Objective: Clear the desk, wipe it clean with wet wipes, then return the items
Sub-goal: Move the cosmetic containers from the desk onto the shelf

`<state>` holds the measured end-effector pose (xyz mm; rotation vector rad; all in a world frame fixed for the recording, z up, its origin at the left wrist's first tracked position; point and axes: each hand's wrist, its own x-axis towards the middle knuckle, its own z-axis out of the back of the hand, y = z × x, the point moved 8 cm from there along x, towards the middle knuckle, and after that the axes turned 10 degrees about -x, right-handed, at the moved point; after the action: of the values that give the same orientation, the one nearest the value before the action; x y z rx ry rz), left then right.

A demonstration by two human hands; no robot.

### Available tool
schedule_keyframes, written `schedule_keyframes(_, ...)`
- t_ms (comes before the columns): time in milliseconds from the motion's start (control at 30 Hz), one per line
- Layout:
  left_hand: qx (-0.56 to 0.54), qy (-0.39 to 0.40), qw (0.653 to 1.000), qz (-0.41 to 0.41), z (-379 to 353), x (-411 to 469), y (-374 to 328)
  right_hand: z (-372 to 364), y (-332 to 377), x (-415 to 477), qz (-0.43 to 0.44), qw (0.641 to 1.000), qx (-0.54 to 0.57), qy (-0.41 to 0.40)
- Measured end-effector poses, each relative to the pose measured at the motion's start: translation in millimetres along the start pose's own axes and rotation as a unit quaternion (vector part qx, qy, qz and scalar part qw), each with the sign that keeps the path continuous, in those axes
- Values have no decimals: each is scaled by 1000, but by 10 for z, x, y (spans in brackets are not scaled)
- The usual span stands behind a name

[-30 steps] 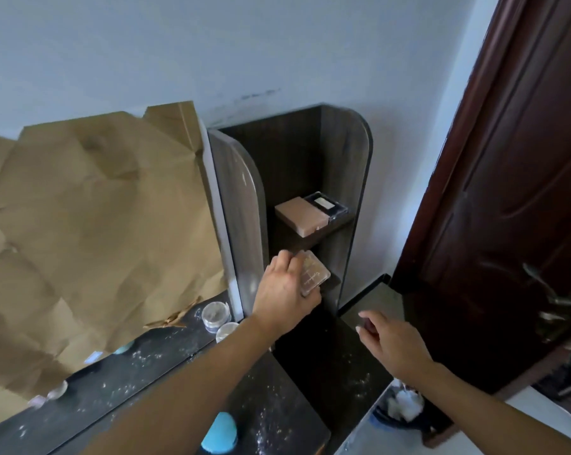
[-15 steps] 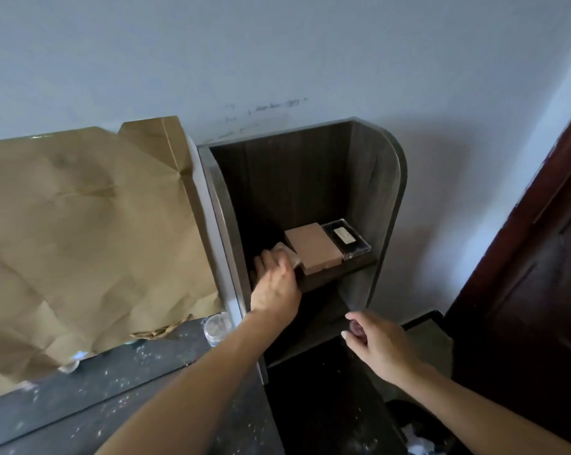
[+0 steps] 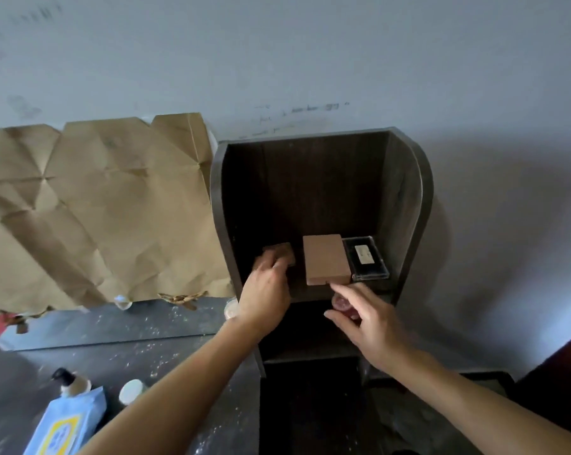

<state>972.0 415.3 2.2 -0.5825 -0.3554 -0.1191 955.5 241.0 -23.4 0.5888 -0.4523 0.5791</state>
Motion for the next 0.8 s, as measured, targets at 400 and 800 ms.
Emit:
schedule_keyframes(400,-142,-160,963,162,597,-591,600,-504,417,934,118,989,-67,53)
schedule_keyframes(800,-124,-102,981,114,437,-563,751,-409,409,730,123,986,-110,-23)
